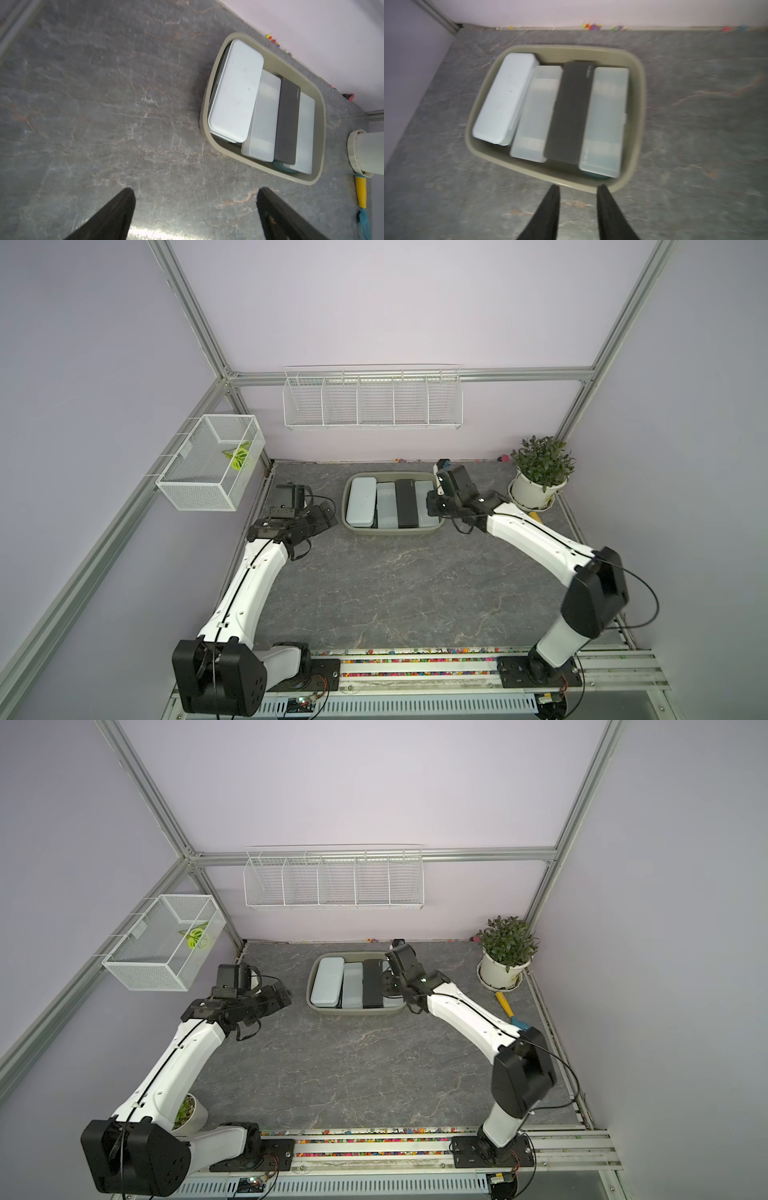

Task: Put the pencil case into the storage box
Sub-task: Reset both arms

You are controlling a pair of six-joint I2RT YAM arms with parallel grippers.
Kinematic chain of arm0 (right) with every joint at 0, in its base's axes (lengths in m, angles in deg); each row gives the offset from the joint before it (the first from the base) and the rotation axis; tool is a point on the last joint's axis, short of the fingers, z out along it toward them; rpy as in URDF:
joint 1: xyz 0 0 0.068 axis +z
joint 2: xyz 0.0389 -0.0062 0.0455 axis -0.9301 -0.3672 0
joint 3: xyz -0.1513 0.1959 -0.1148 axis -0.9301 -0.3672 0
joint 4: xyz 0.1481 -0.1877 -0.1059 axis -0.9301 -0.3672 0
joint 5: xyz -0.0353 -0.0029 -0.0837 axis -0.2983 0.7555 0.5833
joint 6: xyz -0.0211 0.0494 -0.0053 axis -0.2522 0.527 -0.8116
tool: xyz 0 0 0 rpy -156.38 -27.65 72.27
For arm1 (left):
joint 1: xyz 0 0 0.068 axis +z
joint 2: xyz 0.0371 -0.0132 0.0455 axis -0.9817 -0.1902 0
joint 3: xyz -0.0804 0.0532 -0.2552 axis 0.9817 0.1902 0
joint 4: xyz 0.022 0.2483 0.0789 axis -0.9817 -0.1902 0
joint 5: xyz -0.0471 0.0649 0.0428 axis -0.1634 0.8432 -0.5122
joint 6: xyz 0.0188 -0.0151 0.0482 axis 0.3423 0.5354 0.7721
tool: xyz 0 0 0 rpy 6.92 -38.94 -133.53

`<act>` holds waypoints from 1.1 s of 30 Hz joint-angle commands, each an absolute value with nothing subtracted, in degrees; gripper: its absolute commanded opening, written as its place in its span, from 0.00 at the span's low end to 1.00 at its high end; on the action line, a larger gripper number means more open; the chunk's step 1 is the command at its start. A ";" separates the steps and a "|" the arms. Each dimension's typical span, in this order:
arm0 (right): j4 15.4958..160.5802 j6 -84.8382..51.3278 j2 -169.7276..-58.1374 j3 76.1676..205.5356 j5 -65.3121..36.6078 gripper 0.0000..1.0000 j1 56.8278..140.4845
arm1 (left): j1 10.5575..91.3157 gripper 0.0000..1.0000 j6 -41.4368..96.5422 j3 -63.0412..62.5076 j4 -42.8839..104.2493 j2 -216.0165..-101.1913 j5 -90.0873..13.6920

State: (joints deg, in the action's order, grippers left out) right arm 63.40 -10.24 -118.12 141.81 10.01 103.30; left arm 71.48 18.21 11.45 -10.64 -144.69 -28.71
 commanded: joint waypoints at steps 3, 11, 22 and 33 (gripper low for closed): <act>69.04 -14.99 -107.35 126.55 25.08 0.54 99.52 | 70.96 0.99 24.04 17.10 1.50 -141.19 -20.37; 79.07 -20.35 -91.49 106.89 32.98 0.71 91.56 | 71.03 1.00 30.93 31.94 26.55 -137.60 -9.25; 96.21 -19.55 -86.98 91.42 33.31 0.79 82.15 | 76.18 1.00 27.55 40.92 43.70 -143.45 -5.46; 112.02 -25.14 -95.73 87.01 30.25 0.90 80.93 | 78.56 1.00 28.28 48.28 54.47 -147.21 -3.78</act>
State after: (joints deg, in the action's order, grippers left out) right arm 104.67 -22.13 -93.03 87.87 30.99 81.36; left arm 77.76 27.95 46.93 49.11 -145.87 -4.73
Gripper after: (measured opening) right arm 0.895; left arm 0.999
